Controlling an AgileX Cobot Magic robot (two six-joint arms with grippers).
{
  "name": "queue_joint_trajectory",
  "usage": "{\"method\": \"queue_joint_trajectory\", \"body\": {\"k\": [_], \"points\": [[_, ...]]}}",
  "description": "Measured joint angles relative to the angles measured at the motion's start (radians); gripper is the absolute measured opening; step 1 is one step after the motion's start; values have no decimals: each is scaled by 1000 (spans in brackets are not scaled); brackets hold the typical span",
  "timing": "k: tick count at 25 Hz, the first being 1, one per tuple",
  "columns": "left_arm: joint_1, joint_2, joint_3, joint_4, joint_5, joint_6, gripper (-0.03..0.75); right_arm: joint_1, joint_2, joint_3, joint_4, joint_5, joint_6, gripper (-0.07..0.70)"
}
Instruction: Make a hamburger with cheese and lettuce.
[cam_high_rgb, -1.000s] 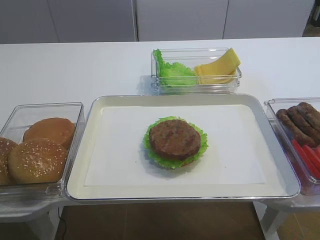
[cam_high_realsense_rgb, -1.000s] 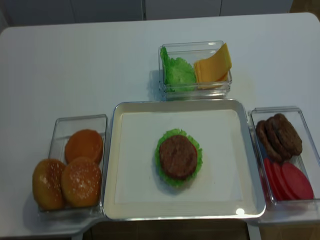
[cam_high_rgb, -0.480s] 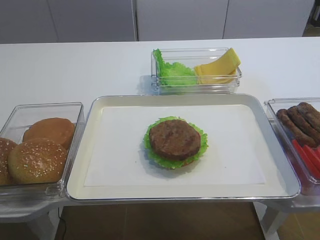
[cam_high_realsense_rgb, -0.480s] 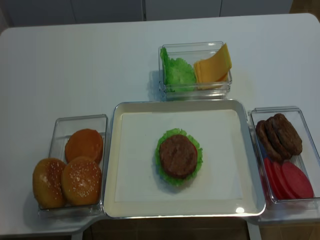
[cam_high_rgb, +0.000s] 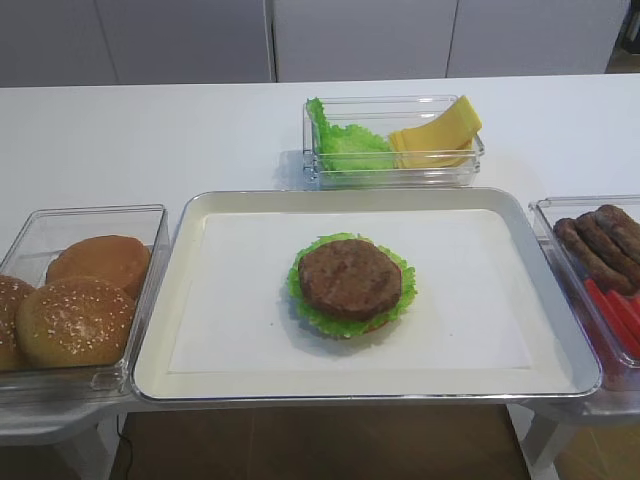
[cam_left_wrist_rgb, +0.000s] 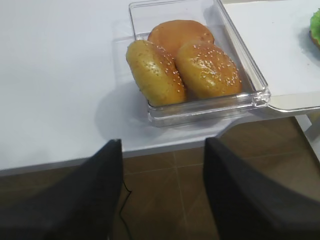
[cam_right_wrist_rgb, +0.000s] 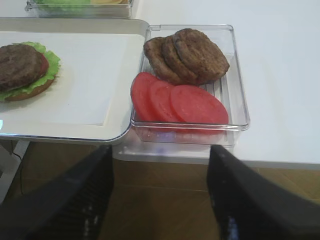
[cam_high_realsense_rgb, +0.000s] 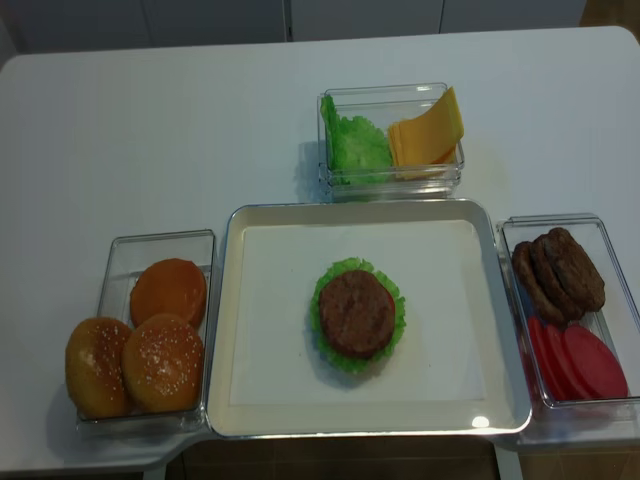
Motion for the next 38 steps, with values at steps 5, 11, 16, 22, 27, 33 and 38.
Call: {"method": "queue_joint_trajectory", "body": {"k": [5,11,16,22,27,33,38], "points": [[0,0,0,0,0,0,387,0,0,0,0,0,0,445],[0,0,0,0,0,0,387,-29,0,0,0,-1,0,439],[0,0,0,0,0,0,387,-72,0,0,0,-2,0,433],[0,0,0,0,0,0,387,-72,0,0,0,-2,-2,423],[0,0,0,0,0,0,387,-72,0,0,0,-3,-2,394],[0,0,0,0,0,0,387,-72,0,0,0,-3,-2,375],[0,0,0,0,0,0,387,-72,0,0,0,-3,-2,373]]}}
